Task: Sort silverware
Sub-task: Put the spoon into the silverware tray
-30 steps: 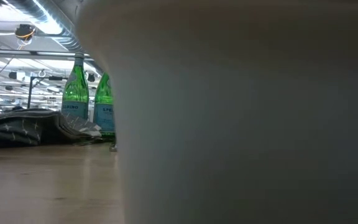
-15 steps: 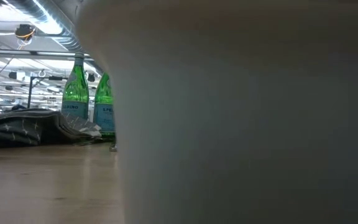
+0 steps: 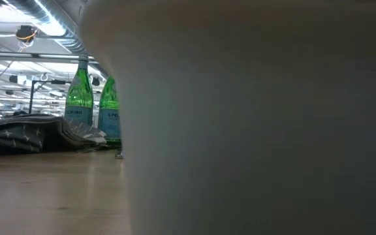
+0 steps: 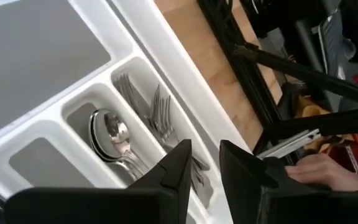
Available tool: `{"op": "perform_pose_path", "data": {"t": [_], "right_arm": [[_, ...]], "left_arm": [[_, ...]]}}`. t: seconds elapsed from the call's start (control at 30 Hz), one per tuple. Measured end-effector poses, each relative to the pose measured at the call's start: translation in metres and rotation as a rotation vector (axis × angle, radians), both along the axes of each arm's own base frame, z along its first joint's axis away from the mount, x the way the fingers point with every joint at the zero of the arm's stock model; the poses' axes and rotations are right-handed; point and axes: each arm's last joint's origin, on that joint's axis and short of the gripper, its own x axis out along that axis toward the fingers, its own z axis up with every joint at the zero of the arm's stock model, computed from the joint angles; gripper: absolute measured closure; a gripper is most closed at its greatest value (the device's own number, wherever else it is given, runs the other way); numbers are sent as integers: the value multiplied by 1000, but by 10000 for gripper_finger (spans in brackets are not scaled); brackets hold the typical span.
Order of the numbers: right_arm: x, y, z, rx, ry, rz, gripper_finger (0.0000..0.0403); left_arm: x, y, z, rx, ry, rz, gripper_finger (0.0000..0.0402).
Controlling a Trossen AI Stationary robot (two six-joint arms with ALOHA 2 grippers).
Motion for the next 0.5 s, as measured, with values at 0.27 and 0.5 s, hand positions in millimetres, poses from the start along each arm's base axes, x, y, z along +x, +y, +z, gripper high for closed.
{"op": "perform_pose_path", "data": {"t": [0.27, 0.5], "right_arm": [[2, -4, -8, -37, 41, -17, 324], [1, -4, -8, -31, 49, -22, 324]], "left_arm": [[-1, 0, -1, 6, 18, 0, 329], [-1, 0, -2, 7, 21, 0, 329]]}}
